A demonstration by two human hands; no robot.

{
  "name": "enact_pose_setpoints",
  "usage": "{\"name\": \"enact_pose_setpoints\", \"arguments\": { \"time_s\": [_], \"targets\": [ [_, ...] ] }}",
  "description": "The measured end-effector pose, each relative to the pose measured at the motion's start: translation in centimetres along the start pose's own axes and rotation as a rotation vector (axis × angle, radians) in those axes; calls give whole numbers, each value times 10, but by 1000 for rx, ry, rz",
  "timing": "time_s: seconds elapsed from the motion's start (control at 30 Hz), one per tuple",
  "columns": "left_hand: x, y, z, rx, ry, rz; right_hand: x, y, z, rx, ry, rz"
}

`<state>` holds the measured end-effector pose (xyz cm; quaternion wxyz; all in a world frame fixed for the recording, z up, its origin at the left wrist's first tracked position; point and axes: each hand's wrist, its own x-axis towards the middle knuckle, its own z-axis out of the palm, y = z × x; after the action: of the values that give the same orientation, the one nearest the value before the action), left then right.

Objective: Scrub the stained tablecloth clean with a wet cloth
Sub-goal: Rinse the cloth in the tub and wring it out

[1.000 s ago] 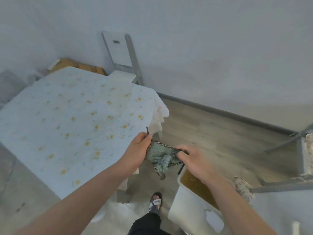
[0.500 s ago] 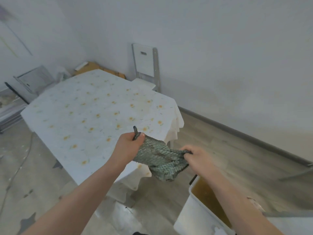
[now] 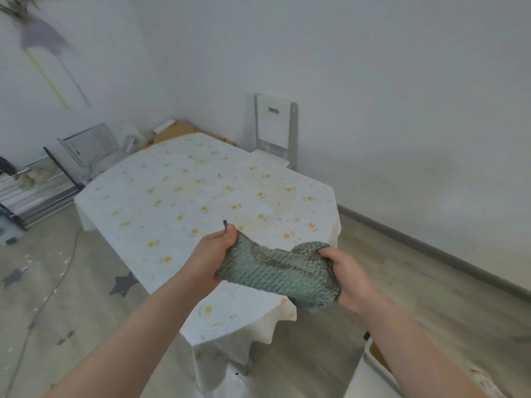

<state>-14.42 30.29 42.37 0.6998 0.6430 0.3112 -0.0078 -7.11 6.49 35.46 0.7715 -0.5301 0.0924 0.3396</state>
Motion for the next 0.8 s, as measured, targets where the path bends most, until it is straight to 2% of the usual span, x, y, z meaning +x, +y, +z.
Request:
{"name": "enact_pose_setpoints", "arguments": {
  "time_s": [0.1,0.17,0.27,0.3,0.37,0.43,0.5,0.57,0.63,0.7,0.8],
  "targets": [
    [8,1,-23,-106,33,-44,-3,-3,10,107,-139,-28],
    [7,4,-39,-146,14,52,1,3,19,-135,-94,-4],
    [2,7,-54,-66,-168,187,5,16,31,-717,-62,8],
    [0,8,-56,-28,-248,199,8,20,34,-750,-62,5],
    [-3,8,-60,34,-367,203,11,21,39,-666,-57,-17],
    [-1,8,-63,66,-445,175,7,17,49,-802,-62,-153],
    [2,5,-67,32,-520,141,-1,16,68,-870,-179,-295],
    [5,2,-71,53,-657,130,-5,24,90,-897,-320,-333],
    [7,2,-74,153,-747,148,0,34,104,-976,-308,-395],
    [14,5,-82,261,-657,165,6,41,109,-1027,-181,-472],
    [38,1,-99,554,-354,146,10,44,101,-1024,-70,-496]
  ]
}}
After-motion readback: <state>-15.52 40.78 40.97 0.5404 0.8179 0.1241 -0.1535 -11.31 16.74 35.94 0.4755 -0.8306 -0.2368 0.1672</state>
